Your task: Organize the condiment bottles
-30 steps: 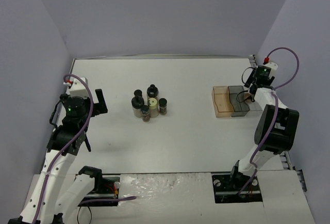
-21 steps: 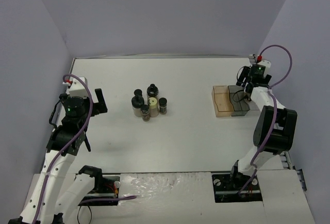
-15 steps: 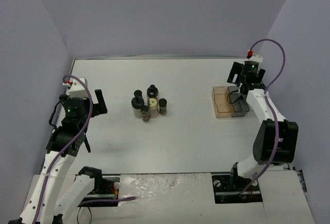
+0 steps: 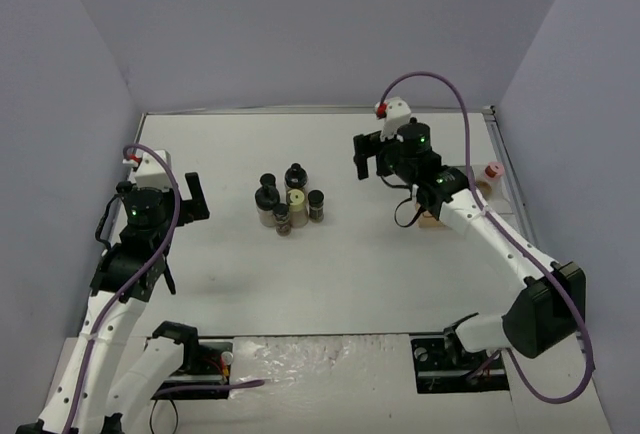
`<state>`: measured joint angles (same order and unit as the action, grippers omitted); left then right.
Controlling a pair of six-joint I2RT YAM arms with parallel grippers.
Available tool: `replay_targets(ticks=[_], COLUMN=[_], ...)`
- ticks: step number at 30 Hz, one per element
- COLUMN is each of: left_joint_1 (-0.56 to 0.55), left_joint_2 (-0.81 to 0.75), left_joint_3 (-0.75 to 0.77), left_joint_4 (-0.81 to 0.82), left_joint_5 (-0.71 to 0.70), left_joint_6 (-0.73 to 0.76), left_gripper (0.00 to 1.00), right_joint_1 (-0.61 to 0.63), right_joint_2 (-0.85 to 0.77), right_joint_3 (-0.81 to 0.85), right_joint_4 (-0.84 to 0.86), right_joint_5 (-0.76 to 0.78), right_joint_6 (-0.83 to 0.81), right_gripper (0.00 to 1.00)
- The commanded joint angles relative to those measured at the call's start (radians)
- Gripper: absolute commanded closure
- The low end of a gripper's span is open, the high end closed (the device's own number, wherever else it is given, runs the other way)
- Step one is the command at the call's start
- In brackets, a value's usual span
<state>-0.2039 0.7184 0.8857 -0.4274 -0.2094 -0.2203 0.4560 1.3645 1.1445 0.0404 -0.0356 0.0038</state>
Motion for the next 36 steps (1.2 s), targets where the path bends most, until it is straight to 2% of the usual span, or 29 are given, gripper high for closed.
replay_targets(ticks=[1,7,12,19,25,36], left_joint_1=[-0.006,-0.006,-0.005,-0.006,-0.006,-0.006], left_joint_2=[0.010,0.008,0.004,0.003,0.003,0.001], left_joint_3=[0.018,0.019,0.019,0.018,0.016,0.016], left_joint_4=[0.068,0.064,0.064,0.064,0.065,0.065], left_joint_5=[0.006,0.007,0.004,0.005,0.009,0.017], left_joint_6=[0.002,0.002,0.004,0.005,0.006,0.008], left_gripper=[0.03,0.03,0.03,0.03,0.03,0.03], right_joint_1=[0.116,0.224,0.259,0.263,0.263,0.263], right_joint_2=[0.078,0.204,0.282,0.372,0.437,0.503], right_joint_3=[0.067,0.128,0.165,0.203,0.235,0.281], right_joint_4=[0.020,0.016,0.016,0.016,0.012,0.012], right_joint_5=[-0.133,-0.233,-0.305,-0.339,-0.347,-0.352], right_joint_6=[-0.119,-0.210,-0.261,-0.298,-0.310,-0.306], right_gripper=[0.13,0.14,0.14,0.15,0.23,0.27])
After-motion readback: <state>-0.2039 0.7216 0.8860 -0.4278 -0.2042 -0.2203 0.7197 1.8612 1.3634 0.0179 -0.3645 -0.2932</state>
